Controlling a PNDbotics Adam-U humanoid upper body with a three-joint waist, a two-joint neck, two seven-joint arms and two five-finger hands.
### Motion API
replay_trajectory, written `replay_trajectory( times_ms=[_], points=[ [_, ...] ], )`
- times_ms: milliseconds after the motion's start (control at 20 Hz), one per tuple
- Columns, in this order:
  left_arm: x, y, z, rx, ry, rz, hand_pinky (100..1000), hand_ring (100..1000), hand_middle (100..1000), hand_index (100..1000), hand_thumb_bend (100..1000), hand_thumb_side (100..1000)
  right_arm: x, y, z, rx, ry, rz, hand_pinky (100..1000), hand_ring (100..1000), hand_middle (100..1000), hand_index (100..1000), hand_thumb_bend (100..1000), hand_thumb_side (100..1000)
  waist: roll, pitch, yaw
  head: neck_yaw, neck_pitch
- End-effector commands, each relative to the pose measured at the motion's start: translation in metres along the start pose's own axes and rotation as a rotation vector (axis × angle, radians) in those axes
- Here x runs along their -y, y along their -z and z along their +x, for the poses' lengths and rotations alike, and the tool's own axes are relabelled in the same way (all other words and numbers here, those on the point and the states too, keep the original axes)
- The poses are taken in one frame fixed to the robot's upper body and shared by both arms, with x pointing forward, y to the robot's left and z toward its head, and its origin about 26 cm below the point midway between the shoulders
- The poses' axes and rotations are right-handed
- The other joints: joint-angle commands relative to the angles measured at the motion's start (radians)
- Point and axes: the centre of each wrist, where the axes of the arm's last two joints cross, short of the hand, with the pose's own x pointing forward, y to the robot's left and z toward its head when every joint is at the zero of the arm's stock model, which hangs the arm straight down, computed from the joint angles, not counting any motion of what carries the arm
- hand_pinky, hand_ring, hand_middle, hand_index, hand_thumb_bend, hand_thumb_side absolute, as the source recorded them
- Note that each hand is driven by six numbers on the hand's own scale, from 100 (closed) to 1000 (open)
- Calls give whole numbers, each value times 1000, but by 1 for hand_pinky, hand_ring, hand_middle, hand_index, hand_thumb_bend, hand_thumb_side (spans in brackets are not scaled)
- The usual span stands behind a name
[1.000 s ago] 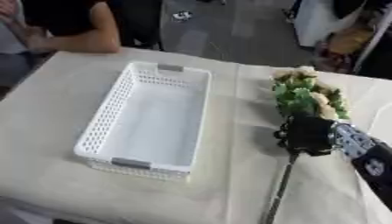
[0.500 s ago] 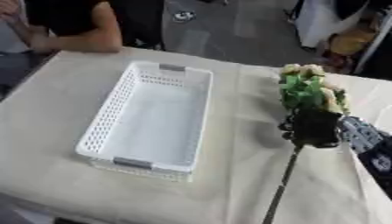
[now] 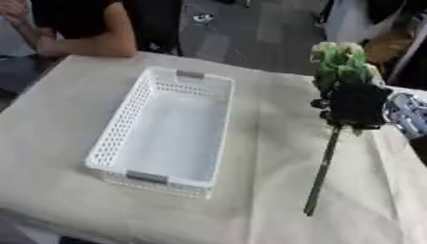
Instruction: Pick up objects on the table and place them in the box.
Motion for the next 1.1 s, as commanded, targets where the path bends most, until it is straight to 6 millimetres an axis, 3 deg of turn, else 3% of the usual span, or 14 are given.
replay_trajectory(
  times_ms=[50, 400, 450, 500, 1100],
  points=[
    [-4, 7, 6, 39, 16, -9, 592, 745, 839, 853, 116, 818, 24, -7, -32, 113, 37, -216, 341, 387, 524, 316, 361, 100, 2, -13, -1, 8, -2],
    [-4, 6, 6, 37, 14, -14, 592, 745, 839, 853, 116, 819, 68, 15, -57, 95, -36, -342, 378, 395, 531, 307, 335, 100, 2, -17, -2, 11, -2],
    [-3, 6, 6, 37, 13, -15, 592, 745, 839, 853, 118, 819, 75, 19, -60, 92, -44, -366, 387, 397, 533, 303, 265, 100, 2, -18, -2, 10, -2],
    [-3, 6, 6, 37, 12, -16, 592, 745, 838, 853, 116, 818, 81, 22, -62, 90, -49, -383, 393, 398, 534, 301, 322, 100, 2, -18, -2, 10, -2],
    [-1, 6, 7, 38, 0, -27, 592, 745, 838, 852, 116, 818, 162, 69, -75, 132, -118, -581, 425, 403, 540, 293, 300, 100, -1, -24, -4, 6, -2]
  ],
)
